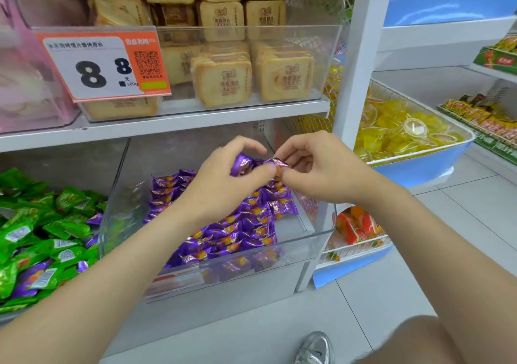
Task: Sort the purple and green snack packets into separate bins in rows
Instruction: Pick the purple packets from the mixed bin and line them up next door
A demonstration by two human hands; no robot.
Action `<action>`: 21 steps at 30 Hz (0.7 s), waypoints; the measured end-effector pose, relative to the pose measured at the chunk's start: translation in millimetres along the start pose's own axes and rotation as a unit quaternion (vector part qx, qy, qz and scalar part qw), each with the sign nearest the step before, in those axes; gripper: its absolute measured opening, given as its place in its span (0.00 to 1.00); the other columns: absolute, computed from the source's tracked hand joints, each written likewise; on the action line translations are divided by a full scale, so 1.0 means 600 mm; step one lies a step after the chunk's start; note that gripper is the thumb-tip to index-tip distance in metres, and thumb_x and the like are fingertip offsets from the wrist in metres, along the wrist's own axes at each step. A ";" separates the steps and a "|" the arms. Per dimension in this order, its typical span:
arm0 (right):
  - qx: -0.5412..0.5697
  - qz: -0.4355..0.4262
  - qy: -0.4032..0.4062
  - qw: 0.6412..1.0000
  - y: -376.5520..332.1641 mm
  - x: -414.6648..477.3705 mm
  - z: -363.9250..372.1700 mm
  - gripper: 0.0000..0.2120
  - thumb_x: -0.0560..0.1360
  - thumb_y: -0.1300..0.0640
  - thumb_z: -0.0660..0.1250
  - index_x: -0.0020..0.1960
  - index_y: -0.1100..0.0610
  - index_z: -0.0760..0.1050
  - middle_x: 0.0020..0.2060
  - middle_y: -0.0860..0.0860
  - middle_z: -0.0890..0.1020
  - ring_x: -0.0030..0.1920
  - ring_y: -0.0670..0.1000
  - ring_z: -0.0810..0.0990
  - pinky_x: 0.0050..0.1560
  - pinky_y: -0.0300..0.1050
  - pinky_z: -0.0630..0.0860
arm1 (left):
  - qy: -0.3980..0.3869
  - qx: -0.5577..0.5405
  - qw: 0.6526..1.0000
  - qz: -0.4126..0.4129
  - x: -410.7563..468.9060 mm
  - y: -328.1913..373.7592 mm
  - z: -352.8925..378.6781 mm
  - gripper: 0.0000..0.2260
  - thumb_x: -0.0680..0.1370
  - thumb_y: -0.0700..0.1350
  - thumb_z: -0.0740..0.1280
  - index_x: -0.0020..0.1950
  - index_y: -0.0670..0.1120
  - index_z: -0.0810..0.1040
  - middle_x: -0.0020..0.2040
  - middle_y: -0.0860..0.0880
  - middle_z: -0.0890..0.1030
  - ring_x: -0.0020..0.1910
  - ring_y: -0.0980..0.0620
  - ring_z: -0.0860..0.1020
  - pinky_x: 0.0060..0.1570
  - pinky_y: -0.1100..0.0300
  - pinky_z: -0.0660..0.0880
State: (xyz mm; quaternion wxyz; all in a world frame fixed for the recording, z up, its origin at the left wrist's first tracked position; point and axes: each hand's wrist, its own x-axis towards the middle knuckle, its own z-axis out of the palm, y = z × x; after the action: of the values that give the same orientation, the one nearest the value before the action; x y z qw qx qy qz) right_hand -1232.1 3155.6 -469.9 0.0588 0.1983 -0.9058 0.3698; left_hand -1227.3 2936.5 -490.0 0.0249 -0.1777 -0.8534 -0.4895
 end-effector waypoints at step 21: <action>-0.079 0.016 0.068 0.994 0.039 0.000 -0.013 0.09 0.81 0.53 0.68 0.60 0.50 0.82 0.48 0.43 0.86 0.49 0.42 0.84 0.50 0.38 0.77 | -0.104 0.254 0.961 -0.030 0.068 -0.038 0.091 0.12 0.75 0.65 0.73 0.43 0.58 0.87 0.36 0.54 0.83 0.36 0.53 0.78 0.44 0.54 0.77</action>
State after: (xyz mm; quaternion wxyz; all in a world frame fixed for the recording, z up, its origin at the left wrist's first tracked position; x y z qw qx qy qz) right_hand -1242.0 3176.4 -479.5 0.1295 0.1528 -0.9291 0.3108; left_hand -1265.6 2983.3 -528.4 -0.0345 -0.1901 -0.9524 -0.2358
